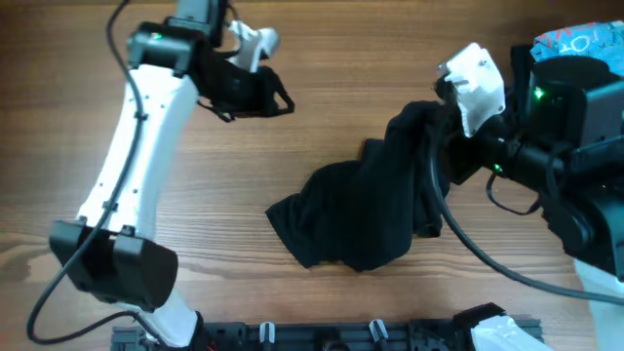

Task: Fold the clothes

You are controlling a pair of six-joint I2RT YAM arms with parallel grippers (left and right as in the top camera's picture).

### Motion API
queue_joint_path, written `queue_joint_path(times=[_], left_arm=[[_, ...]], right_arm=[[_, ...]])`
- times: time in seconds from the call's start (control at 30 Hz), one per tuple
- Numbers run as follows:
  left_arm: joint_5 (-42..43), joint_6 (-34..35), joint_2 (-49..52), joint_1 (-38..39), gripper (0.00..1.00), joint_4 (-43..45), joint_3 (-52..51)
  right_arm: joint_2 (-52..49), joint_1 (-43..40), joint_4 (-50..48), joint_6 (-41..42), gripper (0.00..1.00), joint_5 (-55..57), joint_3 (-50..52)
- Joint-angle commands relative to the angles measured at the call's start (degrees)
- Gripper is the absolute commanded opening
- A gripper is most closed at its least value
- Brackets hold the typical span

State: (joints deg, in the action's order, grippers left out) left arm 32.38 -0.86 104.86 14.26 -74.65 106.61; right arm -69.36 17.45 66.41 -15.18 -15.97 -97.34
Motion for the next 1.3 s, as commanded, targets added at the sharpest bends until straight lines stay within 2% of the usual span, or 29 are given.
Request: queue_joint_path(times=[0.0,0.2,0.43,0.63,0.7,0.8,0.93,1.03,1.27], left_arm=[[-8.31,-1.68,1.7,3.1,0.35,-0.22,0.22],[-8.24,0.02,5.14,3.56,0.33,0.35,-2.45],[-8.02,-0.02,9.55,6.54,0.31,3.32,-6.45],[-12.9,-0.04,9.92,9.18,0.29,-2.19,-7.87],[-16.24,4.04,9.9,9.27,0.24,-3.54,-9.99],[-25.11,16.15,9.9,9.09,0.23,-1.68,-15.47],[-26.34,23.67,9.01,9.14,0.22,3.48,-22.75],[-26.32,27.08,6.97,9.16,0.2,7.98,-28.74],[-25.73,30.16,-4.09,9.25,0.19,14.16,-41.27]], right_arm=[[-0.46,-0.04,-0.76,1.92,0.04,1.03,-0.85],[-0.48,-0.79,-1.66,7.85,0.04,4.61,-0.85],[-0.52,-1.36,-2.8,9.68,0.04,4.66,-0.85],[-0.55,-1.36,-2.51,11.15,0.04,6.84,-0.85],[-0.55,-1.36,-2.38,11.1,0.04,7.23,-0.85],[-0.55,-1.38,-2.4,11.06,0.04,7.76,-0.85],[-0.55,-1.42,-2.36,11.06,0.04,9.18,-0.85],[-0.68,-1.42,-2.4,11.08,0.04,9.2,-0.85],[-2.99,-1.42,-2.69,11.3,0.04,9.57,-0.85]])
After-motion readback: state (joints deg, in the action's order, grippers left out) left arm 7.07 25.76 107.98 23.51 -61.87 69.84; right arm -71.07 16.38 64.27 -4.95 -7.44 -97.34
